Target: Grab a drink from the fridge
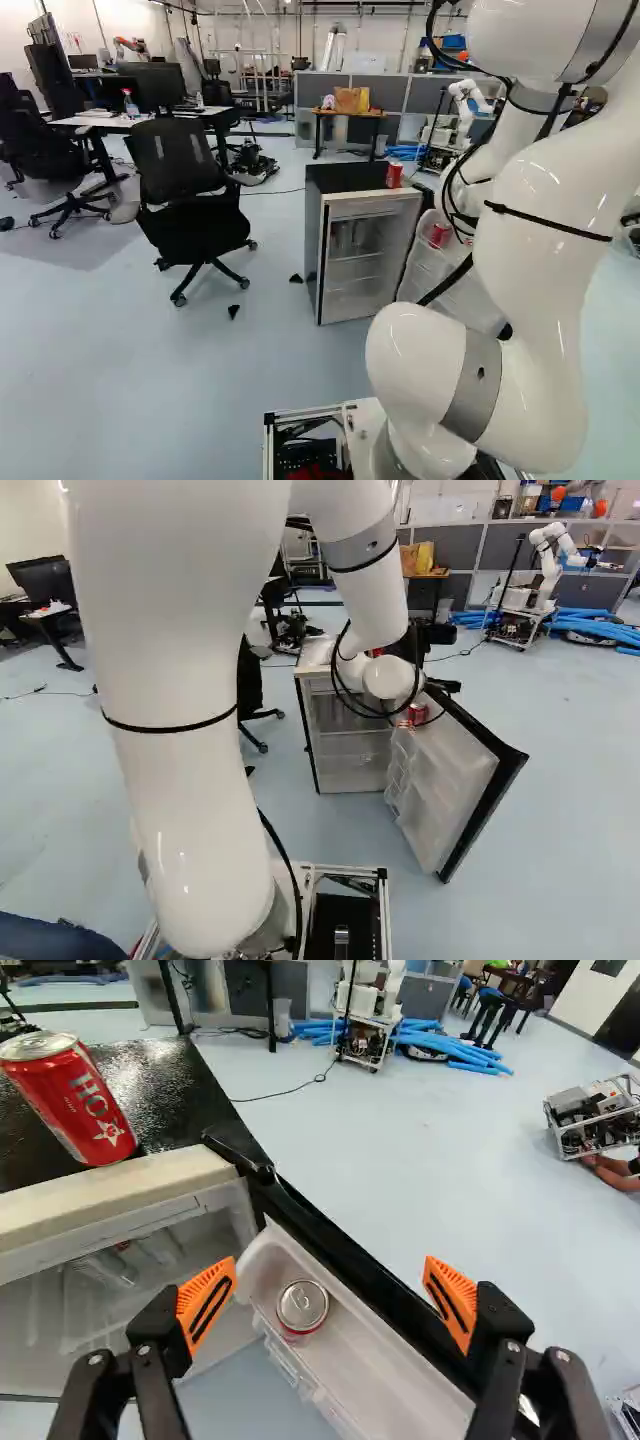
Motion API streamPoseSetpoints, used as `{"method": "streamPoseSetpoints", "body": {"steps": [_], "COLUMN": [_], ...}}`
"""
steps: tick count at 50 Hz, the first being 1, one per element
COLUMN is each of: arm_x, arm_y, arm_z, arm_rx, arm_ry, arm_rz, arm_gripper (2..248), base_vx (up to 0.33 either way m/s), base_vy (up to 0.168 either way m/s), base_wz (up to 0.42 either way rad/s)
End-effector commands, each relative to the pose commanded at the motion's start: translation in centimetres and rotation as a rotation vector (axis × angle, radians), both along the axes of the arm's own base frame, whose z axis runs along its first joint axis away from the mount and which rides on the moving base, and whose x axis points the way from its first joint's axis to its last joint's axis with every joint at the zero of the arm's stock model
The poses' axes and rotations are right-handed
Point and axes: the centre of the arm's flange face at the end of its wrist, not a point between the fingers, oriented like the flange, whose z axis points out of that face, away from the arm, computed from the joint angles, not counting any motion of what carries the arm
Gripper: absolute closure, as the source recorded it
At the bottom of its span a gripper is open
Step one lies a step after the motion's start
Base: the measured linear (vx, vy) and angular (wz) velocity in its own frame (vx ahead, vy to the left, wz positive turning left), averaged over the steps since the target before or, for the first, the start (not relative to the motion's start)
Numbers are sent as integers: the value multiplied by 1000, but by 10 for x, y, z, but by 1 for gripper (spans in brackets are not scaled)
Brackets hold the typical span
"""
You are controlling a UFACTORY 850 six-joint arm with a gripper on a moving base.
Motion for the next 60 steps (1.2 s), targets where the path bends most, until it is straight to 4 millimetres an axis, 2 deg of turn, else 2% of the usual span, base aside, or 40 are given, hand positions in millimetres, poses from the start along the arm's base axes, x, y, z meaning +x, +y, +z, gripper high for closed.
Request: {"method": "streamPoseSetpoints", "body": {"steps": [18,46,53,60], "arm_x": [-7,-14,-14,-13], "arm_y": [-30,-81,-91,-102], "arm_z": [12,39,43,38], "arm_rx": [50,125,147,182], "arm_ry": [17,-88,-77,-49], "arm_rz": [-132,-382,-408,-432], "arm_gripper": [3,3,3,3], "base_vx": [0,0,0,0], "base_vy": [0,0,0,0], "base_wz": [0,0,0,0]}}
